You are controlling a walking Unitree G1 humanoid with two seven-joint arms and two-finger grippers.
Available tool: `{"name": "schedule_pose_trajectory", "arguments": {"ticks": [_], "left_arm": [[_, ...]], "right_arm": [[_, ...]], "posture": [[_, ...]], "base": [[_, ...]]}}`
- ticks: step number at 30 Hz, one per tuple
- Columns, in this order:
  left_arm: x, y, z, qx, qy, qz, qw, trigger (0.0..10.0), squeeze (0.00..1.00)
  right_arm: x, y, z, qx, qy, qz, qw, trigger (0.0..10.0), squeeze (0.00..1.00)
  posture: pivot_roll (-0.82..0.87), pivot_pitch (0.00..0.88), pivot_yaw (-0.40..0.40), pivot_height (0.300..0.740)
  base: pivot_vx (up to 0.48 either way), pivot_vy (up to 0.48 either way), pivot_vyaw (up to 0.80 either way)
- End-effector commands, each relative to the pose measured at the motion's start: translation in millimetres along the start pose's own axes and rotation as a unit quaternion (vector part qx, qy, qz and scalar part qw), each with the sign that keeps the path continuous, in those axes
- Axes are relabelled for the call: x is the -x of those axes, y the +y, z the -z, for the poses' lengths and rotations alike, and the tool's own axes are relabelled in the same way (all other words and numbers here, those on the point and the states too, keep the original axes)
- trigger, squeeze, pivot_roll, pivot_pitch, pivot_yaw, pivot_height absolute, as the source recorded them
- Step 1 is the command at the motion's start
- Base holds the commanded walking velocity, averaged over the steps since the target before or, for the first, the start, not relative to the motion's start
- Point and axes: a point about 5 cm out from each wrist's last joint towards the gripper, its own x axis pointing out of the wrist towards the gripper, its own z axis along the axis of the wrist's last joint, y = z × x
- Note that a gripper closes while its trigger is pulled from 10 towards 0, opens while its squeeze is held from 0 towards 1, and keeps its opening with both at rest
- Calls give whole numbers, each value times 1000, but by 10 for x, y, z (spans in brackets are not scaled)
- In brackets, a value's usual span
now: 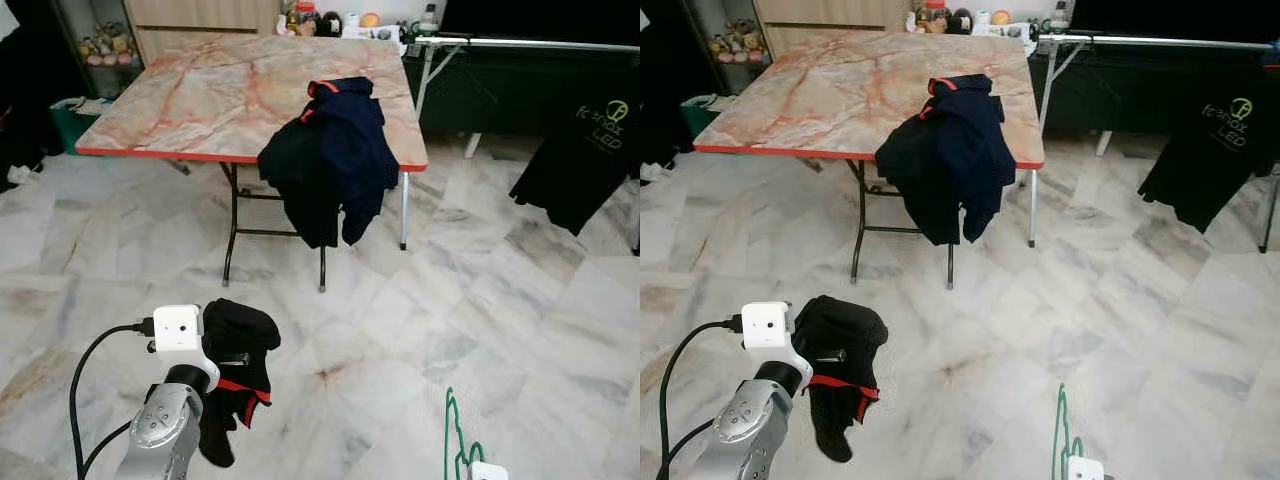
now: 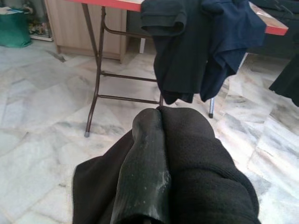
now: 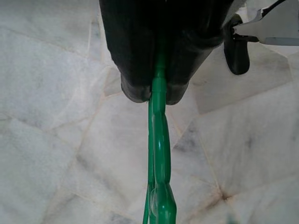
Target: Hang hanger
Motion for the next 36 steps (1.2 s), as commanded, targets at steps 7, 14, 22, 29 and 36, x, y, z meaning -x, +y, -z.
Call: {"name": "schedule_pose_trajectory", "arguments": {"ticks": [7, 14, 22, 29, 36], "left_arm": [[-6, -36, -71, -5, -18, 14, 1000, 10000, 0], [-30, -28, -95, -4, -20, 19, 1000, 10000, 0], [-46, -47, -109, -5, -23, 25, 999, 10000, 0], [-46, -51, -109, -3, -23, 29, 999, 10000, 0], [-28, -37, -118, -4, -24, 28, 999, 10000, 0]], "right_arm": [[23, -75, 79, -2, 14, 6, 1000, 10000, 0], [17, -11, 84, -3, 16, 3, 1000, 10000, 0], [9, 60, 76, 0, 17, -3, 1000, 10000, 0], [11, 55, 82, 7, 18, -7, 1000, 10000, 0], [25, 4, 121, 11, 23, -5, 1000, 10000, 0]], "posture": [[-23, 108, 15, 740], [-28, 99, 36, 740], [-23, 88, 37, 740], [-17, 84, 44, 740], [0, 78, 39, 740]], "base": [[0, 0, 0], [252, 0, 0], [413, 0, 0], [459, 0, 0], [480, 0, 0]]}}
